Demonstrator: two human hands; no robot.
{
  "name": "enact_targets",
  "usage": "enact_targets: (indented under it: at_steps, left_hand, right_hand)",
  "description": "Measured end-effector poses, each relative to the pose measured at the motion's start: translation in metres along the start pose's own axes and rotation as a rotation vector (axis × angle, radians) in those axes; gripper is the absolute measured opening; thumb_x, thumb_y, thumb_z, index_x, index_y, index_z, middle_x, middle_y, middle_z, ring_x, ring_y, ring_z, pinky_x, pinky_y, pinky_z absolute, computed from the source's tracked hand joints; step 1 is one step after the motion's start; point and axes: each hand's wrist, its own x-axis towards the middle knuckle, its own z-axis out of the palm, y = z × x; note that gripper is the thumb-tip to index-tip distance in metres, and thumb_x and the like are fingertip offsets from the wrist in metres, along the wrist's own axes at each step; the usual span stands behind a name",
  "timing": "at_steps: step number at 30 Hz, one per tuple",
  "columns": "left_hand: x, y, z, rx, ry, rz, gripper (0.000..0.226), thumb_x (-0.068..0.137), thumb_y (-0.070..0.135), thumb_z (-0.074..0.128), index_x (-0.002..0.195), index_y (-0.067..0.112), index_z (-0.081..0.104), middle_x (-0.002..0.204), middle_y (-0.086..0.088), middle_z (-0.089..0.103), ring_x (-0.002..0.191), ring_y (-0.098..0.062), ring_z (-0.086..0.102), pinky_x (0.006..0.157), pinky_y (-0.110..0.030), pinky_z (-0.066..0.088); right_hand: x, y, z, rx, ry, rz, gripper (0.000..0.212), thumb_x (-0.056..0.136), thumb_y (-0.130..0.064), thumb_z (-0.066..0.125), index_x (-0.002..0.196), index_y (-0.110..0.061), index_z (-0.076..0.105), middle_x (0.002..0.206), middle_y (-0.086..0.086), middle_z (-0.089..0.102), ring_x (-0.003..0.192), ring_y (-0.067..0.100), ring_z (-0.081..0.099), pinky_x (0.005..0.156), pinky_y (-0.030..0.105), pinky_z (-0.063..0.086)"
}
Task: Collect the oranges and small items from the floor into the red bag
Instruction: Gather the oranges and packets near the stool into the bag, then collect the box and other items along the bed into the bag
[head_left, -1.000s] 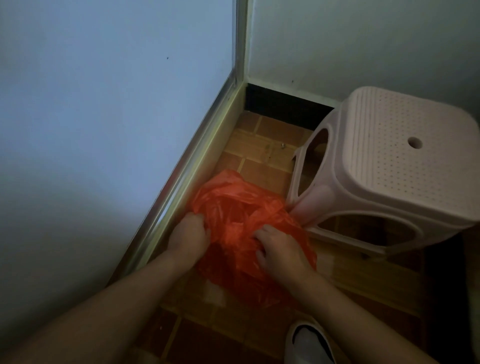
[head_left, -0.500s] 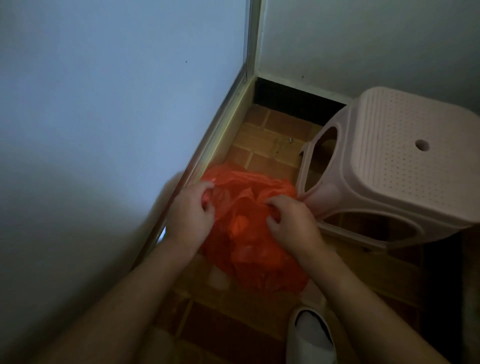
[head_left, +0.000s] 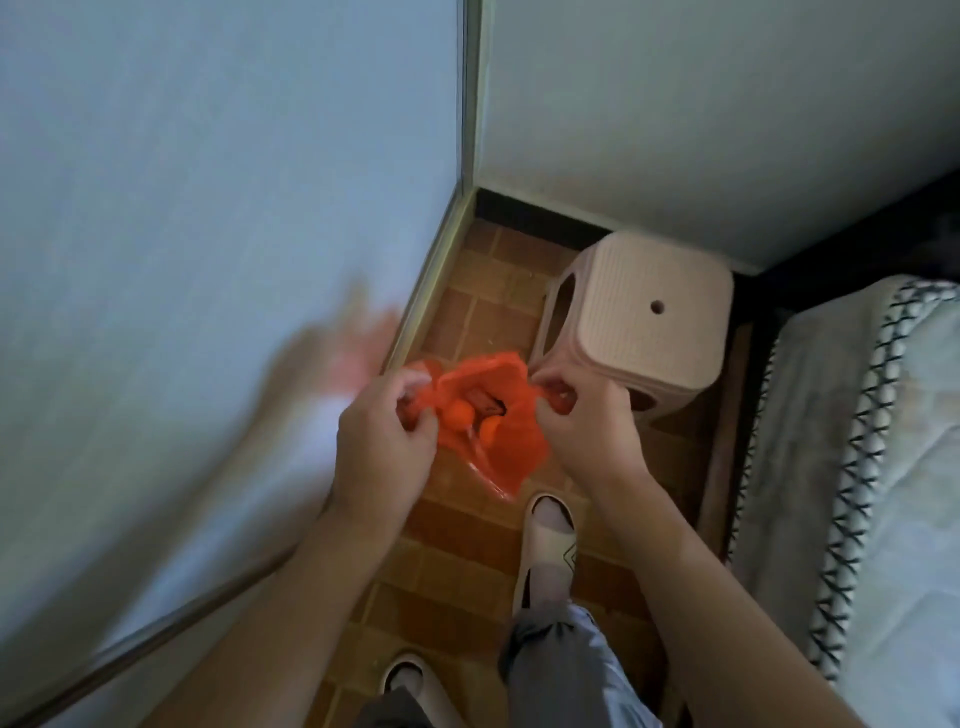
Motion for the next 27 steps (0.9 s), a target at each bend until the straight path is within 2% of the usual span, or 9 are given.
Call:
enact_targets:
  at_steps: [4, 7, 10, 15, 20, 23, 27]
  left_hand:
    - [-0.032, 0.075, -0.069, -0.001, -0.006, 0.046, 0.019, 0.089, 0.010, 0.075, 0.105, 0.020, 0.073, 0.097, 0.011, 0.066, 0.087, -0.009, 0.064, 0.079, -0.021, 0.055]
    - [-0.054, 0.125, -0.120, 0.015, -0.012, 0.034, 0.013, 0.091, 0.020, 0.076, 0.103, 0.022, 0.071, 0.096, 0.010, 0.068, 0.086, -0.006, 0.064, 0.078, -0.019, 0.055]
    - [-0.069, 0.167, -0.168, 0.017, 0.012, 0.045, 0.014, 0.088, 0.013, 0.077, 0.100, 0.018, 0.070, 0.095, 0.006, 0.069, 0.084, -0.005, 0.066, 0.076, -0.018, 0.056]
    - [-0.089, 0.241, -0.229, 0.110, 0.068, 0.096, 0.015, 0.088, 0.011, 0.075, 0.098, 0.020, 0.069, 0.092, 0.009, 0.066, 0.080, -0.005, 0.063, 0.073, -0.020, 0.055]
    - [-0.108, 0.306, -0.271, 0.129, 0.204, 0.040, 0.022, 0.091, 0.016, 0.073, 0.112, 0.020, 0.069, 0.103, 0.008, 0.071, 0.090, -0.007, 0.067, 0.082, -0.023, 0.057]
    - [-0.119, 0.327, -0.292, 0.142, 0.259, -0.026, 0.017, 0.089, 0.015, 0.073, 0.103, 0.023, 0.068, 0.096, 0.009, 0.067, 0.085, -0.007, 0.063, 0.078, -0.021, 0.053]
    - [-0.136, 0.345, -0.317, 0.212, 0.349, -0.031, 0.021, 0.084, 0.013, 0.074, 0.091, 0.028, 0.060, 0.087, 0.012, 0.058, 0.078, -0.009, 0.057, 0.069, -0.023, 0.047]
  right_hand:
    - [-0.045, -0.077, -0.050, 0.035, 0.011, -0.006, 0.017, 0.094, -0.019, 0.070, 0.106, -0.031, 0.071, 0.100, -0.020, 0.067, 0.094, -0.004, 0.064, 0.081, 0.018, 0.054]
    - [-0.075, -0.137, -0.089, 0.018, -0.003, -0.011, 0.018, 0.095, -0.023, 0.070, 0.106, -0.036, 0.066, 0.096, -0.023, 0.063, 0.091, -0.003, 0.063, 0.085, 0.024, 0.056]
    - [-0.099, -0.190, -0.129, -0.003, 0.006, -0.055, 0.021, 0.095, -0.025, 0.071, 0.115, -0.032, 0.069, 0.101, -0.022, 0.067, 0.092, -0.001, 0.064, 0.087, 0.029, 0.060]
    - [-0.126, -0.264, -0.197, -0.054, -0.052, -0.190, 0.022, 0.096, -0.022, 0.069, 0.115, -0.033, 0.070, 0.107, -0.019, 0.068, 0.096, 0.002, 0.063, 0.087, 0.031, 0.060]
    - [-0.134, -0.317, -0.257, -0.121, -0.125, -0.331, 0.029, 0.091, -0.010, 0.066, 0.111, -0.030, 0.072, 0.109, -0.014, 0.071, 0.101, 0.007, 0.066, 0.087, 0.037, 0.060]
    - [-0.135, -0.344, -0.284, -0.228, -0.132, -0.465, 0.026, 0.093, -0.017, 0.066, 0.114, -0.030, 0.073, 0.110, -0.012, 0.072, 0.100, 0.008, 0.067, 0.087, 0.037, 0.060]
    - [-0.137, -0.379, -0.309, -0.294, -0.165, -0.581, 0.021, 0.095, -0.022, 0.065, 0.111, -0.031, 0.075, 0.106, -0.014, 0.070, 0.095, 0.007, 0.064, 0.084, 0.034, 0.058]
